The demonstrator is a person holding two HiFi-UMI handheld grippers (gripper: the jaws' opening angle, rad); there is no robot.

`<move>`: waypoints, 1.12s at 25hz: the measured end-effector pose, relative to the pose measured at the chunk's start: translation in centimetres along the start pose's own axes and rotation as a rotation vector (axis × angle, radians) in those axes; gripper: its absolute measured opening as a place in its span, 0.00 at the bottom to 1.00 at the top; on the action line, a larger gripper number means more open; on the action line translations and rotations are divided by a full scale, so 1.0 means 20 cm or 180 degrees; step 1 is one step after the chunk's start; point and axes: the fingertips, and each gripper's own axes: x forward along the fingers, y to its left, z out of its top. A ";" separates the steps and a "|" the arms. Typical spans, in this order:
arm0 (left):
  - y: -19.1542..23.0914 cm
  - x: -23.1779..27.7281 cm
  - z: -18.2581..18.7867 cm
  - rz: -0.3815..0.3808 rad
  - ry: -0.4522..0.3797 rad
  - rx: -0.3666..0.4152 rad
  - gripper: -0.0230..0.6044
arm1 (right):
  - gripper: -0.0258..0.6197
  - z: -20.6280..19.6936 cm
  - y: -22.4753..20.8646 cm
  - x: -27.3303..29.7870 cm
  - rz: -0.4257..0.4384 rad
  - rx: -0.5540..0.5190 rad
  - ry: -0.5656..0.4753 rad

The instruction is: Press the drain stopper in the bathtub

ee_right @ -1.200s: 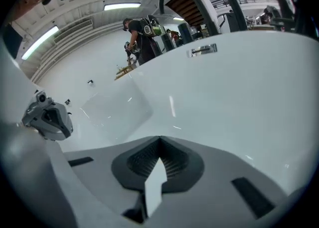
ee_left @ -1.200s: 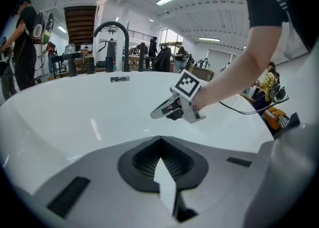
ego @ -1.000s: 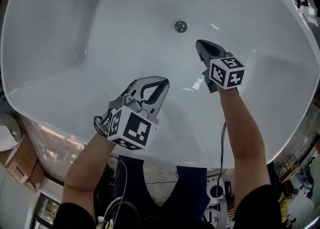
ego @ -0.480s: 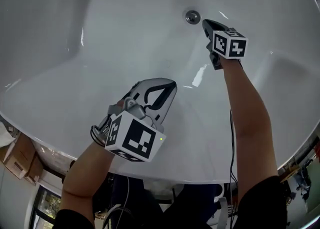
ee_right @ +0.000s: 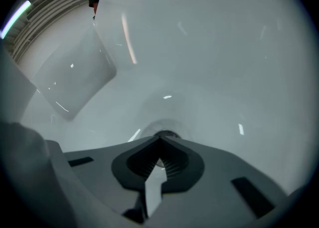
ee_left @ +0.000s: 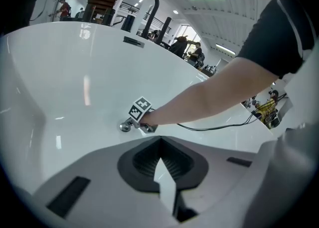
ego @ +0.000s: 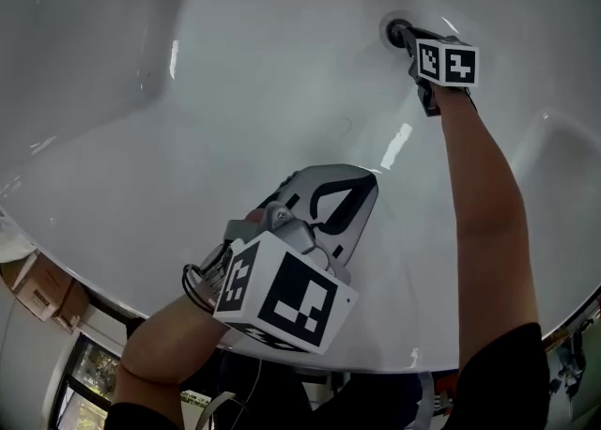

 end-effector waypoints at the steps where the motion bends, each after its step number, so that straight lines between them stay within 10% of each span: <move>1: -0.02 0.00 0.00 -0.0032 0.0032 0.0024 0.04 | 0.06 -0.01 -0.01 0.02 -0.0015 0.0023 0.0029; 28: -0.04 0.01 0.01 -0.0147 -0.0010 -0.0268 0.04 | 0.06 -0.05 -0.08 0.15 -0.0250 0.0064 0.0333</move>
